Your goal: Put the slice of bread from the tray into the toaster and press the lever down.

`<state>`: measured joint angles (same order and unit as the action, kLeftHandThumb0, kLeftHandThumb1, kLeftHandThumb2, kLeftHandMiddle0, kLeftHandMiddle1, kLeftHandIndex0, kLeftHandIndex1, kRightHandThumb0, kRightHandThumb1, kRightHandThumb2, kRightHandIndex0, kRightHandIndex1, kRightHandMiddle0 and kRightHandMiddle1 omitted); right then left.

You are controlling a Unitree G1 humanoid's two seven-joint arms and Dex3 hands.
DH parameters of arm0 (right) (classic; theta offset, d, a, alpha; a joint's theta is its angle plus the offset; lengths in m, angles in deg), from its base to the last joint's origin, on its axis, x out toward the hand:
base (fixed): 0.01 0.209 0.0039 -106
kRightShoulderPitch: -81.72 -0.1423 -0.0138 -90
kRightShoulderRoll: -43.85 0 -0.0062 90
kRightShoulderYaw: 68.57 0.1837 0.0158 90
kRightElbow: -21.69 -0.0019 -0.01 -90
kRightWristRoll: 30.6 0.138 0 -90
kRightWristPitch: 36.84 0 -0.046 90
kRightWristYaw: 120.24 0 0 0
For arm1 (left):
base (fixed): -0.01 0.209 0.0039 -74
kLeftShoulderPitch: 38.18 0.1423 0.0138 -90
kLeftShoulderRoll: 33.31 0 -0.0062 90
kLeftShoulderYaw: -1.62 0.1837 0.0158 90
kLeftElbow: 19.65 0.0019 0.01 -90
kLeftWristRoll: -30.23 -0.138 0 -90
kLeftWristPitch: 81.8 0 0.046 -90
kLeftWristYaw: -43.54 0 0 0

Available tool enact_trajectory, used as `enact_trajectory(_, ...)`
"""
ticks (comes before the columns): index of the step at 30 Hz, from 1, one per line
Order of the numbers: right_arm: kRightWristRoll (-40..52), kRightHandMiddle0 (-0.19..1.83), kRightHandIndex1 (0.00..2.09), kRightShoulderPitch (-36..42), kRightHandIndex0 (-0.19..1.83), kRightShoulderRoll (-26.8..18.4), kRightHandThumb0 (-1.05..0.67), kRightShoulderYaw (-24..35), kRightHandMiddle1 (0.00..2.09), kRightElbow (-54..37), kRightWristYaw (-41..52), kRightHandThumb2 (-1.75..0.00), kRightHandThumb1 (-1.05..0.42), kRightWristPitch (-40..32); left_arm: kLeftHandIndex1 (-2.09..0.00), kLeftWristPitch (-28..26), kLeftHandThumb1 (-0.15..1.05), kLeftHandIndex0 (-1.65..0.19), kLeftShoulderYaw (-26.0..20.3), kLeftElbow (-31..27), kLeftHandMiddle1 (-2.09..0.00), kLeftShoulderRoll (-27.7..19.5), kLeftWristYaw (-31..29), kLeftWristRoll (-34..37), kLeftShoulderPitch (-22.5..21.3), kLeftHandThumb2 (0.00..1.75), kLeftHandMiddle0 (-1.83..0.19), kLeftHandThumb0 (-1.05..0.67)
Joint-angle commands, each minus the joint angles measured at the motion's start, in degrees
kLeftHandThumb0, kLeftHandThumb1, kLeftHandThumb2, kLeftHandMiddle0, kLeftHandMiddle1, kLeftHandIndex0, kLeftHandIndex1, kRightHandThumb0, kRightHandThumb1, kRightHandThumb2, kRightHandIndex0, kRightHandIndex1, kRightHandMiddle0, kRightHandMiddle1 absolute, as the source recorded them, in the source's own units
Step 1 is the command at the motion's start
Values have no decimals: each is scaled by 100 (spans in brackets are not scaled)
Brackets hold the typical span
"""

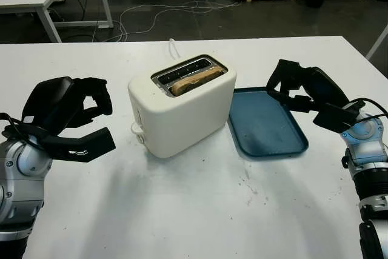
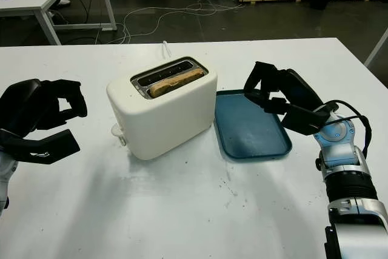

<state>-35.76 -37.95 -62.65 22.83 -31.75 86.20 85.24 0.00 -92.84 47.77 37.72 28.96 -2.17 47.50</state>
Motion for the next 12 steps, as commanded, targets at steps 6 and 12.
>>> enact_trajectory(6, 54, 47, 175, -57, 74, 35, -45, -17, 175, 92, 18, -43, -92, 227, -148, 29, 91, -83, 27, 58, -175, 33, 34, -44, -65, 0, -89, -8)
enact_trajectory(12, 50, 48, 175, -58, 75, 25, -45, -12, 175, 56, 9, -43, -92, 222, -148, 24, 92, -82, 43, 50, -175, 34, 4, -63, -52, 0, -88, -8)
